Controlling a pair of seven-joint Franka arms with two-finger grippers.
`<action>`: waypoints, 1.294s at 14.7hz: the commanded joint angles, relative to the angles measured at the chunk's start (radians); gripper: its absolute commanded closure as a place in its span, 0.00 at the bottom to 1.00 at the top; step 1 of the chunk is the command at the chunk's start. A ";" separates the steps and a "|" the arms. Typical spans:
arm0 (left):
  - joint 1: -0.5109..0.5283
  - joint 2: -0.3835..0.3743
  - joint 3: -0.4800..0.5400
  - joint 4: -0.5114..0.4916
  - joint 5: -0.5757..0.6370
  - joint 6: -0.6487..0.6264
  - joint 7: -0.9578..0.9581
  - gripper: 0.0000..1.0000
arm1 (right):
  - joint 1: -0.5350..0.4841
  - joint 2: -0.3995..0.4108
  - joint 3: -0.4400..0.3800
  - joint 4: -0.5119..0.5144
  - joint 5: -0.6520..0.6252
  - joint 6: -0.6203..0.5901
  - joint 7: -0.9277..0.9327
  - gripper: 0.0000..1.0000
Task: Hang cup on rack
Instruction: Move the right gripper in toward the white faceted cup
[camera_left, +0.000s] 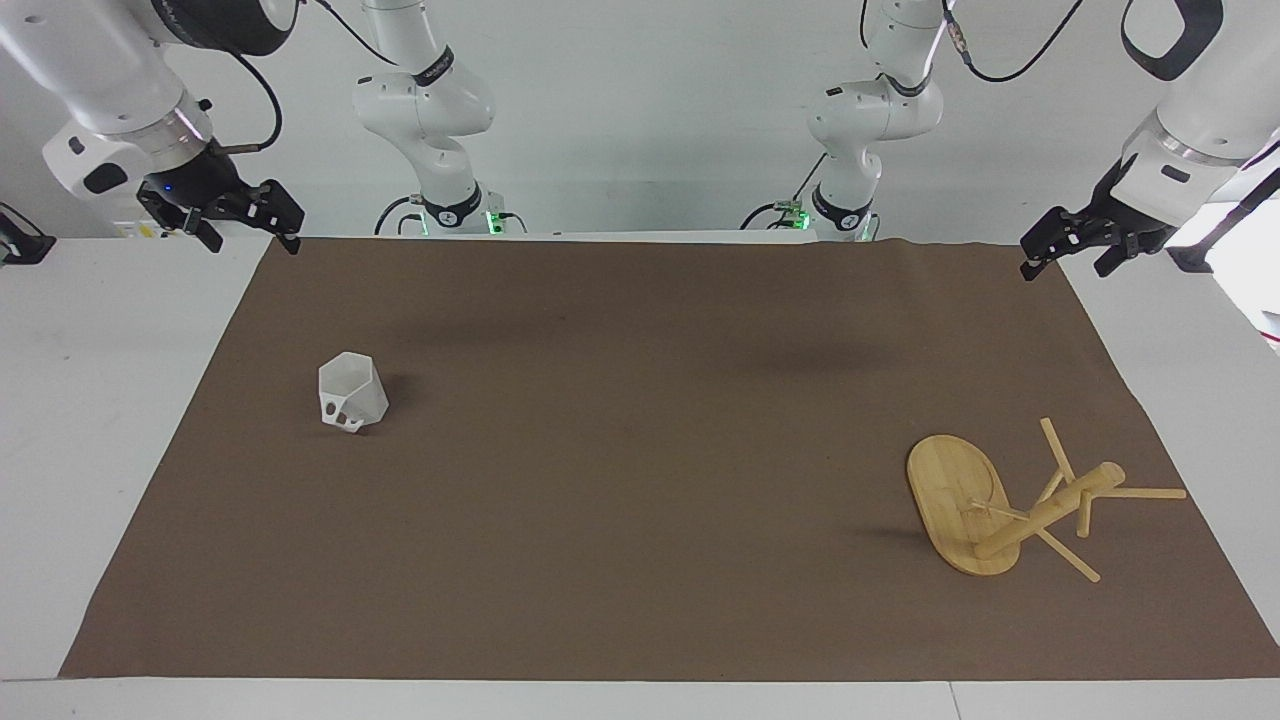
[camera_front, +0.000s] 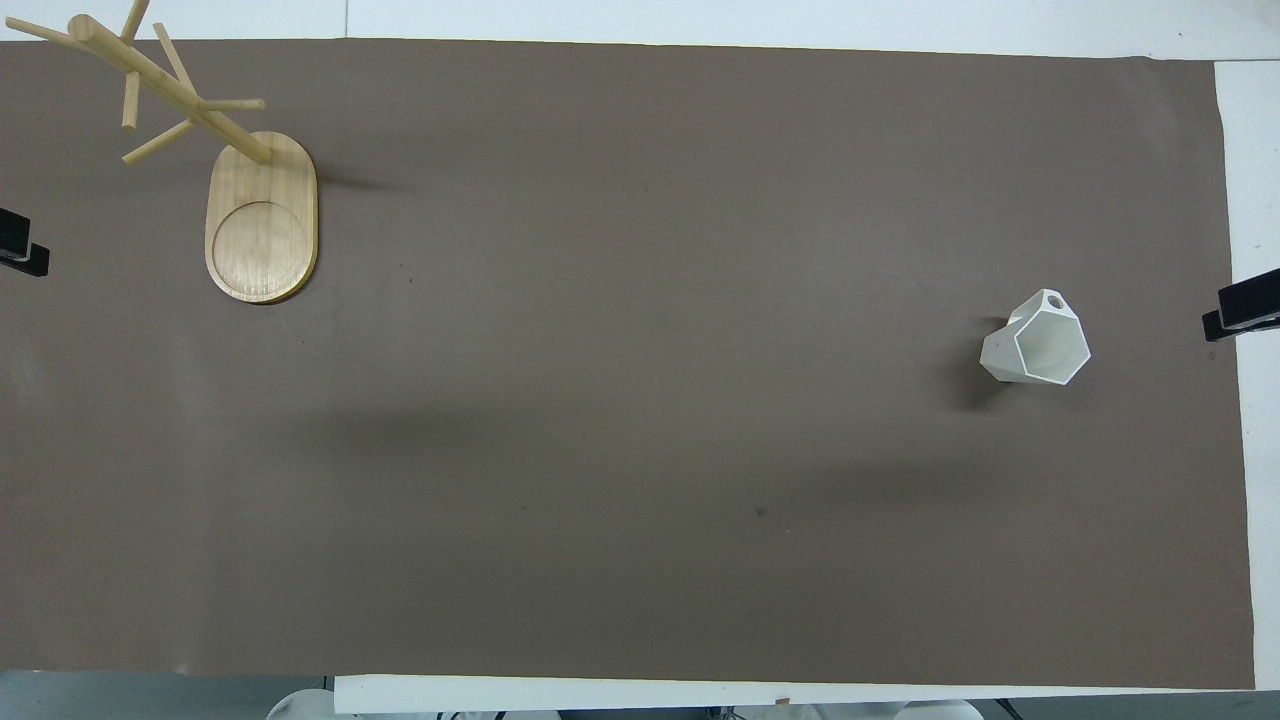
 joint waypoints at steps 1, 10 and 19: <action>0.001 -0.027 0.004 -0.028 -0.002 -0.004 -0.011 0.00 | -0.002 -0.001 0.010 0.007 -0.020 0.006 0.015 0.00; 0.001 -0.027 0.004 -0.028 -0.002 -0.004 -0.011 0.00 | -0.026 -0.029 -0.002 -0.024 0.050 -0.019 -0.361 0.00; 0.001 -0.025 0.004 -0.028 -0.002 -0.004 -0.011 0.00 | -0.408 0.244 0.004 0.066 0.387 0.040 -1.537 0.00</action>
